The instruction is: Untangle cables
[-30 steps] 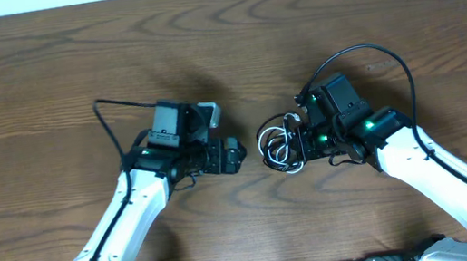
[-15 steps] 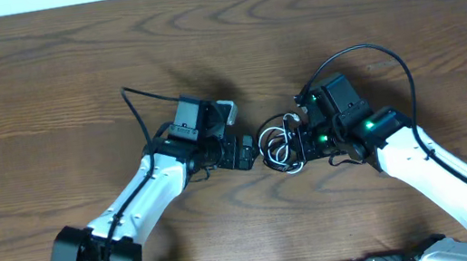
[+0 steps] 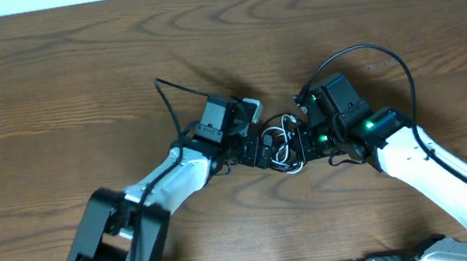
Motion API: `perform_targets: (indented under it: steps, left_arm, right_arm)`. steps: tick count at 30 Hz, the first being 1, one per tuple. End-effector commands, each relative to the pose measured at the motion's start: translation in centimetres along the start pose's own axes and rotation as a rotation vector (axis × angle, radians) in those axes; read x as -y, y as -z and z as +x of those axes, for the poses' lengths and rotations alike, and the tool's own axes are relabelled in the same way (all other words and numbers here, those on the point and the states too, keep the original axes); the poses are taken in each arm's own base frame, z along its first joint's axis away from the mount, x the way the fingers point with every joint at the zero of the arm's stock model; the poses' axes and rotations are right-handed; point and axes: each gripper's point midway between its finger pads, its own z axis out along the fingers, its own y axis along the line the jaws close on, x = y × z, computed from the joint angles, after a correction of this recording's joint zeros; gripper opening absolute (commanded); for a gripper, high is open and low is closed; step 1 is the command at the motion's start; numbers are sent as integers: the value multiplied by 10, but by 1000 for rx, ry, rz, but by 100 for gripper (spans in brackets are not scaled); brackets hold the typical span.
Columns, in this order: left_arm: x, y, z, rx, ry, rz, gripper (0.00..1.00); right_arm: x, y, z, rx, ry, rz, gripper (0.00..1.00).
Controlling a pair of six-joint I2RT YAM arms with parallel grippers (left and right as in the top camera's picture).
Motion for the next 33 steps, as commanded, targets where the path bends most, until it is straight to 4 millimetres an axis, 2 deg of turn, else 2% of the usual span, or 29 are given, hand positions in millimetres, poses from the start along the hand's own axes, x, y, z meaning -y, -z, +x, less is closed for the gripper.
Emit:
perform_targets:
  steps: [1,4,8,9,11,15,18,21,22,25,27,29,33]
  left_arm:
    - [1,-12,0,-4,-18,14,84]
    - [-2,-18,4,-14,-14,13,72]
    - [-4,-20,9,-33,-5,10,32]
    - [-4,-20,10,-37,-4,9,27]
    - [-5,-19,13,-51,2,6,9]
    - [-17,-12,16,-67,46,-15,8]
    - [-35,7,12,-51,104,-45,8]
    - [-53,36,3,-9,167,-79,8]
    - [-59,52,-2,17,190,-92,8]
    - [-58,82,-8,61,211,-97,7]
    - [-46,94,-11,81,200,-70,7]
    - [-21,109,-16,107,169,17,8]
    - [22,130,-27,163,89,161,7]
  right_arm:
    - [-2,2,-1,5,-1,-13,1]
    - [-2,2,-1,5,-1,-13,1]
    - [-2,2,0,3,-2,-10,1]
    - [-2,2,0,3,-2,-10,1]
    - [0,2,0,3,-4,3,1]
    - [22,4,4,3,-20,119,1]
    - [44,8,8,6,-31,238,1]
    - [82,21,10,43,-107,457,1]
    - [97,29,12,64,-146,551,1]
    - [116,42,14,99,-193,670,1]
    - [115,42,11,109,-196,662,2]
    - [98,30,5,101,-170,552,13]
    - [23,3,-3,33,18,127,41]
